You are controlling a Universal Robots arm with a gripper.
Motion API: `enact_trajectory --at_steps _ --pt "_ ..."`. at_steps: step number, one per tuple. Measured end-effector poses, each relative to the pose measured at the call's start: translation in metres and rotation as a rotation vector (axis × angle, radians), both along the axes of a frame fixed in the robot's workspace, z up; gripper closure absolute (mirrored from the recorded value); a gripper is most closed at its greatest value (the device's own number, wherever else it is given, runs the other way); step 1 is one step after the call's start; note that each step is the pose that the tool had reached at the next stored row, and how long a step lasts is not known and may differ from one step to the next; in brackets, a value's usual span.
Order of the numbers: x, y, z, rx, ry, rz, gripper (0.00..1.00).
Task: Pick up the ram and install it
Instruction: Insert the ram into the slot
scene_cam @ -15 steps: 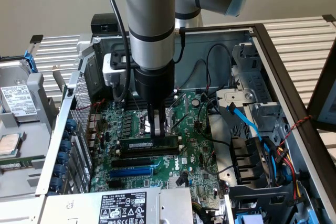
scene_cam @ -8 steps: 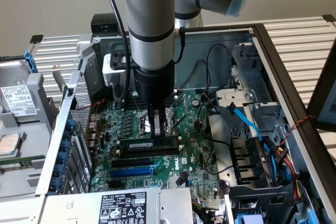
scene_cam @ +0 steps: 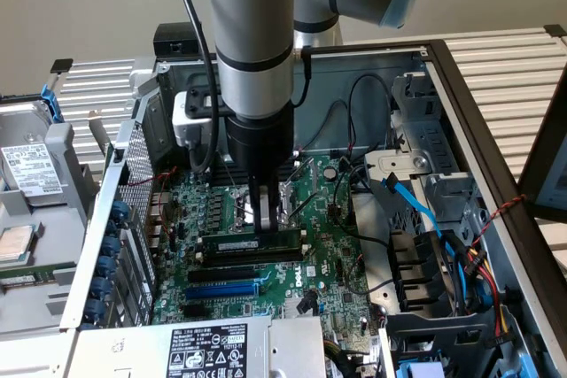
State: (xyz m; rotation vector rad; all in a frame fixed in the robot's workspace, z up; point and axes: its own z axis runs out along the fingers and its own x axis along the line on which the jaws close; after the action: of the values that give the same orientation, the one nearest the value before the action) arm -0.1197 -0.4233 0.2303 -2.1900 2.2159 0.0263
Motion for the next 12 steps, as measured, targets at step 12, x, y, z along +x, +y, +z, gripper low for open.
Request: enact_trajectory --at_steps 12 --pt "-0.0001 0.0000 -0.0010 0.0000 -0.0052 -0.002 0.86"
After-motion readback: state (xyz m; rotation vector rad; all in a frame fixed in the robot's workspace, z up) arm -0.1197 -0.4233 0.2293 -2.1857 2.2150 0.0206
